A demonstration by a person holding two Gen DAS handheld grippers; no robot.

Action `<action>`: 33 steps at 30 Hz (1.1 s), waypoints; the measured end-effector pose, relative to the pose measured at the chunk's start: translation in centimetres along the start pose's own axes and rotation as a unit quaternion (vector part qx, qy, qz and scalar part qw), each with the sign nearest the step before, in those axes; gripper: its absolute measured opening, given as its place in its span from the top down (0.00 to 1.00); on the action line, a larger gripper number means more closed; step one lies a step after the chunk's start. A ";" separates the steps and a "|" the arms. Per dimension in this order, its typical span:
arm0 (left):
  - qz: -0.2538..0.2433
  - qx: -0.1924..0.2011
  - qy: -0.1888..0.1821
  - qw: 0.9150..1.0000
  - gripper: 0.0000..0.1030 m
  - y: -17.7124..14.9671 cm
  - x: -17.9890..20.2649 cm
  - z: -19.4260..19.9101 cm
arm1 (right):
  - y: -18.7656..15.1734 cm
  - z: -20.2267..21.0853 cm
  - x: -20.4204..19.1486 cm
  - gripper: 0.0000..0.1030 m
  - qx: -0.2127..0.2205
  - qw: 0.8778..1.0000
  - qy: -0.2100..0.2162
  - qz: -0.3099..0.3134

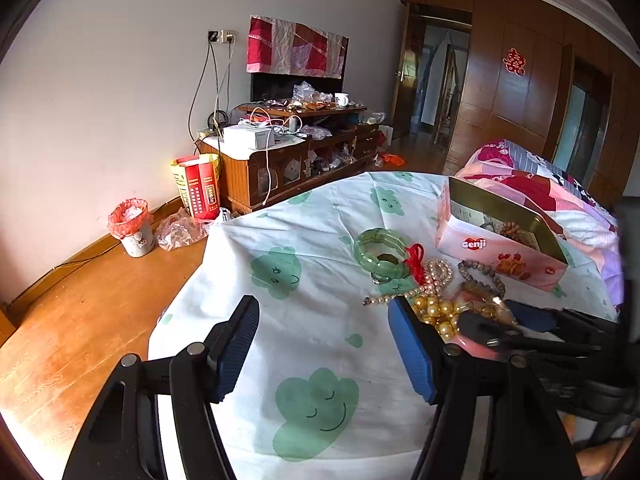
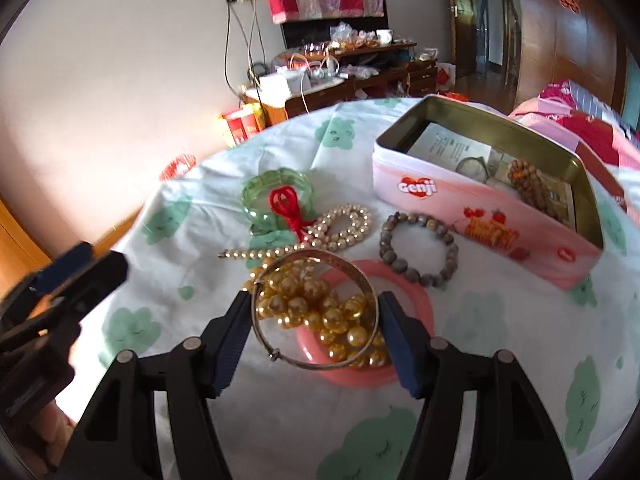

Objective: Organize jewelry
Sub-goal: 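Grasp and lift the silver bangle with the right gripper while the left grasps the gold bead strand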

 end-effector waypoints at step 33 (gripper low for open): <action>-0.036 -0.067 -0.170 0.982 0.71 -1.0 11.4 -3.0 | -0.1 7.0 9.3 0.36 0.098 0.983 -0.104 -0.112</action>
Point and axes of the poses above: each gripper's, at about its wrist camera, not at the fingertips, and z roughly against the way its jaws point, x to its right, y to its top, the point moved 9 cm from there along -z, roughly the way its jaws point, and after that the axes turned 14 degrees about x, right-handed, at the moved point
